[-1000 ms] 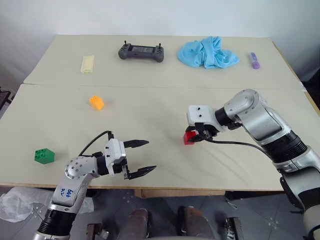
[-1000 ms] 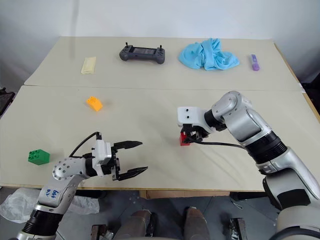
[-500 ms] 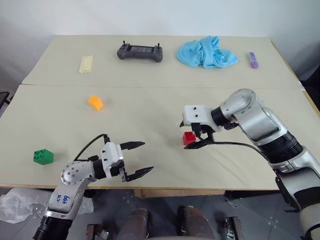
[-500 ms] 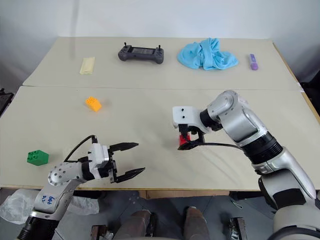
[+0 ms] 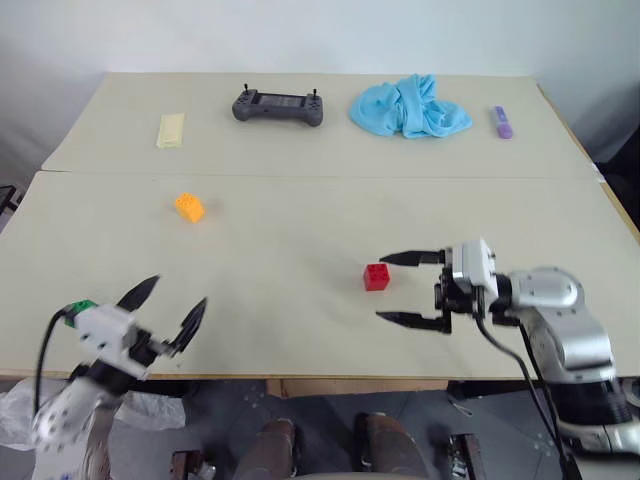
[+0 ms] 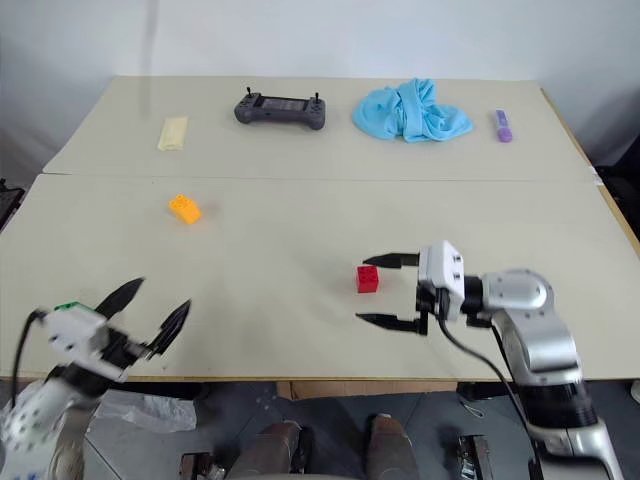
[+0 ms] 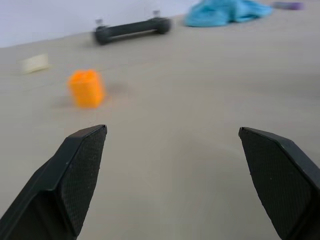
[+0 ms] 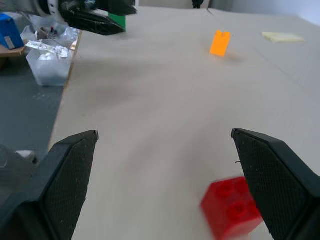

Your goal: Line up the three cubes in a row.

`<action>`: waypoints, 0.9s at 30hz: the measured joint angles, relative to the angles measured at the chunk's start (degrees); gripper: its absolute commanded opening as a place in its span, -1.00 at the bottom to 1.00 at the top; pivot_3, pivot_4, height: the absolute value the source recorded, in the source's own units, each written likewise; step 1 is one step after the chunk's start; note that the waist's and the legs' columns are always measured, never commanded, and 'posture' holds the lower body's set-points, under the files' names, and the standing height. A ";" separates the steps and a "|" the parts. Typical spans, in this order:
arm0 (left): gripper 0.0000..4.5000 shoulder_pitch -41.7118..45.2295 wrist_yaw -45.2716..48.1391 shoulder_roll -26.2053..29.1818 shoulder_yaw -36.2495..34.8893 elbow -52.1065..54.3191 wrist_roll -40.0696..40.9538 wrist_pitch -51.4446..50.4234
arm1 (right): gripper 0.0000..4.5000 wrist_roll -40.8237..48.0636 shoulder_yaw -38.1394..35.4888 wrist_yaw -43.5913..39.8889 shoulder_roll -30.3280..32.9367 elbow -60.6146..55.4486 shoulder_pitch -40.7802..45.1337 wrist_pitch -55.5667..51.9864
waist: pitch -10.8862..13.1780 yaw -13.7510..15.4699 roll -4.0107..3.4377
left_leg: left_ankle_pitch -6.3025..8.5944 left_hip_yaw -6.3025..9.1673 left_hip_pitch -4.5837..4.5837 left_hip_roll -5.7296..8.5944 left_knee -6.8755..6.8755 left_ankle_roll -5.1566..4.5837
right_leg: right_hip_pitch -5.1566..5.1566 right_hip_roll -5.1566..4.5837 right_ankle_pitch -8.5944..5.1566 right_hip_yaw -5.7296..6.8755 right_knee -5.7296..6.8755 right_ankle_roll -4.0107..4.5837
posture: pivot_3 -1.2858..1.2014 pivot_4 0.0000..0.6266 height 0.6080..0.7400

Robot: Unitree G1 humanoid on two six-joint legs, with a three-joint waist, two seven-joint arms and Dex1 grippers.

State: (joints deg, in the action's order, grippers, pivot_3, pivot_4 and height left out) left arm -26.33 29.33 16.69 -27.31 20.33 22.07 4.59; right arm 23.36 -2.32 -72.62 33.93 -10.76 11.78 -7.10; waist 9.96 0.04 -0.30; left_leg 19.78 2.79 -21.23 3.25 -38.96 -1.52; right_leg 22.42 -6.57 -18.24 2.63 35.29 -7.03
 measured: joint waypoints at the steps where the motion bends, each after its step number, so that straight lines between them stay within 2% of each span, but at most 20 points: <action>1: 1.00 -1.87 -1.51 -2.15 -1.77 -0.06 0.63 0.37 | 0.99 0.96 -0.78 0.24 -1.50 0.03 -0.60 1.92 | 0.02 0.00 0.04 | 0.00 -0.01 0.02 -0.03 -0.03 0.00 | -0.02 0.00 0.00 -0.01 0.02 0.00 | 0.03 -0.52 1.00; 6: 1.00 -5.74 -8.38 -9.06 -9.42 -2.43 4.02 1.94 | 0.99 3.20 0.18 -2.27 -3.04 -0.36 -3.58 7.85 | 0.04 0.99 0.11 | 0.00 0.02 0.06 -0.05 -0.04 -0.01 | -0.05 -0.01 0.00 -0.01 0.01 0.00 | 0.03 -0.52 1.00; 12: 1.00 -7.86 -11.06 -12.08 -13.16 -8.26 5.46 3.43 | 0.99 3.14 4.09 -1.90 -3.70 -1.19 -6.81 9.40 | 0.09 1.57 0.26 | 0.02 0.03 0.03 -0.05 -0.05 -0.03 | -0.05 -0.02 -0.01 -0.01 -0.05 0.01 | 0.03 -0.52 1.00; 17: 1.00 -6.35 -11.15 -10.79 -12.71 -8.27 6.85 2.51 | 0.99 3.13 4.12 -1.08 -3.32 -1.15 -6.59 9.82 | 0.09 1.61 0.27 | 0.03 0.06 0.02 -0.05 -0.04 -0.02 | -0.05 -0.03 0.00 0.00 -0.09 0.01 | 0.03 -0.52 1.00; 23: 1.00 3.08 -15.60 -4.49 -10.79 -9.17 4.44 -1.38 | 0.99 3.90 4.19 -0.45 -2.84 -1.21 -6.56 9.47 | 0.09 1.43 0.27 | 0.03 0.07 0.02 -0.05 -0.02 -0.01 | -0.02 -0.01 0.00 0.01 -0.01 0.01 | 0.03 -0.52 1.00; 27: 1.00 6.16 -17.31 -1.64 -9.29 -9.98 2.90 -4.74 | 0.99 4.42 4.28 -0.12 -2.71 -1.46 -6.72 8.74 | 0.09 1.20 0.27 | 0.04 0.02 0.03 -0.05 -0.02 -0.01 | 0.01 0.00 0.00 -0.01 0.01 0.01 | 0.03 -0.52 1.00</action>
State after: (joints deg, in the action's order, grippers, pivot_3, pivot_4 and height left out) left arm -20.17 12.01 15.05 -36.60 10.34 24.97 -0.14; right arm 27.78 1.96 -72.75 31.22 -12.22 5.06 1.64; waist 10.05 1.24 -0.03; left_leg 19.82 2.81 -21.20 3.20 -38.98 -1.53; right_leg 22.42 -6.57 -18.25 2.62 35.30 -7.01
